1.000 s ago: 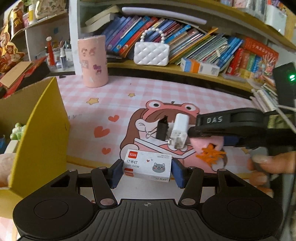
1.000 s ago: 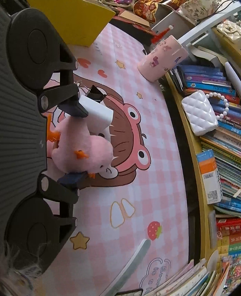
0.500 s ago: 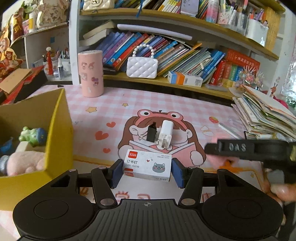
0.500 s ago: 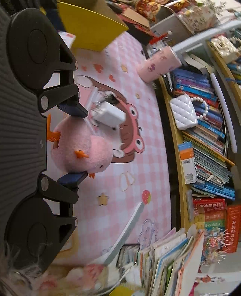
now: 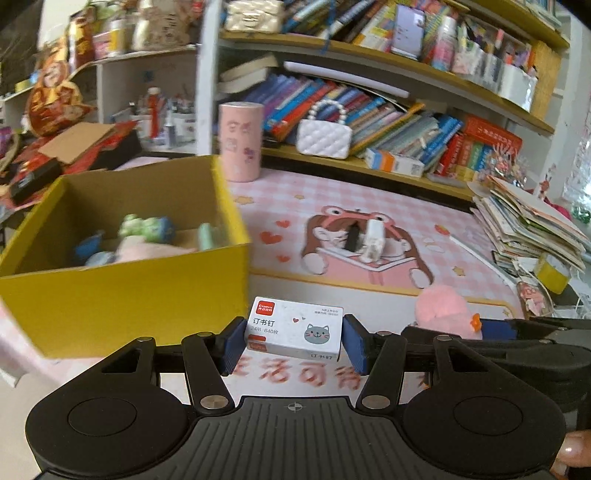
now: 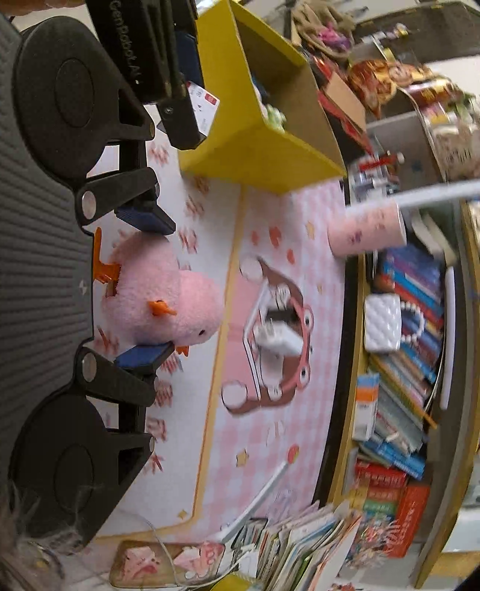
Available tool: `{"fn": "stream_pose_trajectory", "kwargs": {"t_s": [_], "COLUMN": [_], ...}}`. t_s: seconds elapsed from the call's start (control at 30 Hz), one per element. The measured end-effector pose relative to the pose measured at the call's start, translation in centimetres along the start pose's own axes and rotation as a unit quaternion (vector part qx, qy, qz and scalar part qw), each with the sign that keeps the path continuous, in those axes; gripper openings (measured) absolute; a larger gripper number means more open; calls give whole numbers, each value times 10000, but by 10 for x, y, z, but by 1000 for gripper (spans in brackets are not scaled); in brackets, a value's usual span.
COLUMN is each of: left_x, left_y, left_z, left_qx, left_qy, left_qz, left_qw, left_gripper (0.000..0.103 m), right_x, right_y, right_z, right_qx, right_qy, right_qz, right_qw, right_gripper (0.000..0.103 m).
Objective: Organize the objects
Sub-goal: 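Carry the stapler box and pink chick toward the yellow box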
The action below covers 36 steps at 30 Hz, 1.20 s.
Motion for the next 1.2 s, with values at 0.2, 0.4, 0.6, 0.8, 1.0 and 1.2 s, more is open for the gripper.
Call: {"fn": "stream_pose_trajectory", "kwargs": {"t_s": [0.2, 0.4, 0.6, 0.8, 1.0, 1.2], "left_x": [22, 43, 60, 69, 67, 53], "left_y": [43, 82, 114, 138, 153, 156], "left_z": [-32, -58, -82, -102, -115, -122], "left_qx": [-199, -452, -662, -784, -798, -723], "left_qy": [20, 117, 72, -29, -225, -539], "left_qz": [-198, -379, -488, -560, -531, -506], "left_qw": [9996, 9982, 9966, 9953, 9951, 9946], "left_gripper": [54, 54, 54, 54, 54, 54], "right_x": [20, 41, 57, 65, 64, 52], "right_y": [46, 92, 130, 161, 178, 182], "right_z": [-10, -19, -20, -23, -30, -41], "right_qx": [-139, -372, -602, -763, -724, -578], "right_qy": [135, 267, 383, 365, 196, -194], "right_qz": [-111, -210, -283, -450, -452, -541], "right_qw": [9998, 9987, 9971, 9954, 9962, 9967], "right_gripper": [60, 60, 60, 60, 60, 60]}}
Point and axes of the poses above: each gripper's, at about its wrist camera, not at the fingertips, and z roughly the way its jaws point, y to its left, x to its underside, the point moved 2 cm from there along z, roughly the way its jaws point, and after that the axes turned 5 degrees about -x, right-handed, at the moved point
